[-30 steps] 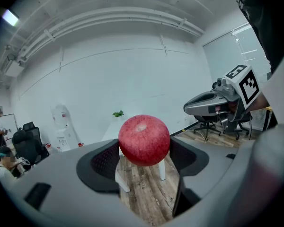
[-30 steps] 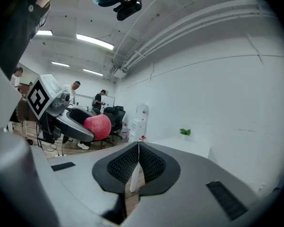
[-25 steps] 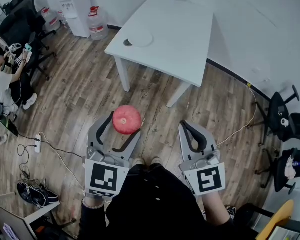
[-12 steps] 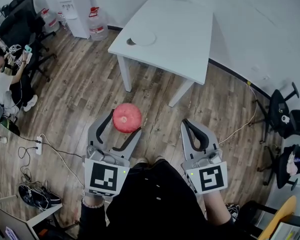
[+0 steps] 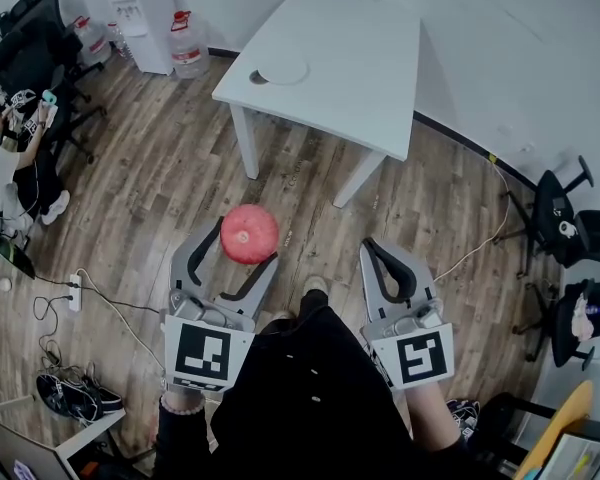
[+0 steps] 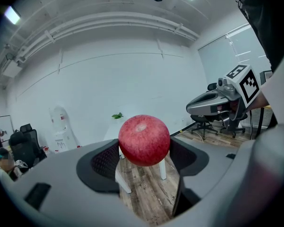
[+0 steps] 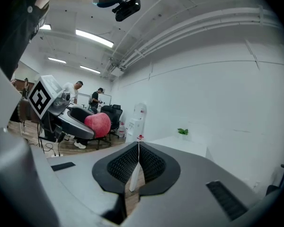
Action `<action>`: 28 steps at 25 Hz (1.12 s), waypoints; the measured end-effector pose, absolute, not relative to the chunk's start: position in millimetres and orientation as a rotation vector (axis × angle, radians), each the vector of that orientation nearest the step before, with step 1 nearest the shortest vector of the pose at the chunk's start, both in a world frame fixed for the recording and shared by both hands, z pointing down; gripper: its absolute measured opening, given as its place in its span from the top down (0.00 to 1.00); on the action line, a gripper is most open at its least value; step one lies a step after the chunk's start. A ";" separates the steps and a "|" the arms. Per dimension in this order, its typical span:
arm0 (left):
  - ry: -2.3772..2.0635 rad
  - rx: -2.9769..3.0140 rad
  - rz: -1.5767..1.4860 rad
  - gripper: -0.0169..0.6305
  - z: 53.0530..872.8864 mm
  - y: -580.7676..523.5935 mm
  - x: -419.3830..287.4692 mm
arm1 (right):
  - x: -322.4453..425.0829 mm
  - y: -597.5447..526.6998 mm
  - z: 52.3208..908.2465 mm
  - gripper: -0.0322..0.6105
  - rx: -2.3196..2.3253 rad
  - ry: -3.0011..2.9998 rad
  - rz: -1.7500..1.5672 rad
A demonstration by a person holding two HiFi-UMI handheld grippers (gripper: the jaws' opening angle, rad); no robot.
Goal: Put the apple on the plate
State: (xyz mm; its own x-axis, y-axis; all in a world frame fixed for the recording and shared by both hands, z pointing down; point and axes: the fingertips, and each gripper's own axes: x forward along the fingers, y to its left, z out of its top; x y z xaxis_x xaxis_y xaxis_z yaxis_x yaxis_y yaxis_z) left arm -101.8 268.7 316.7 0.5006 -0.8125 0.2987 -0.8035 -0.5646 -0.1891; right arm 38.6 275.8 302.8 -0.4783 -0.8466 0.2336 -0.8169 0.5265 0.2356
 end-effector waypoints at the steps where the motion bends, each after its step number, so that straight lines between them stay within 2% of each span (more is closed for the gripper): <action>1: 1.456 -2.700 -0.557 0.44 316.8 268.6 -102.3 | 38.3 276.0 304.1 0.88 1.379 -2.447 -0.126; 28: 1.523 -2.660 -0.545 0.44 311.3 170.0 -86.5 | 44.4 167.3 304.0 0.89 1.307 -2.512 -0.143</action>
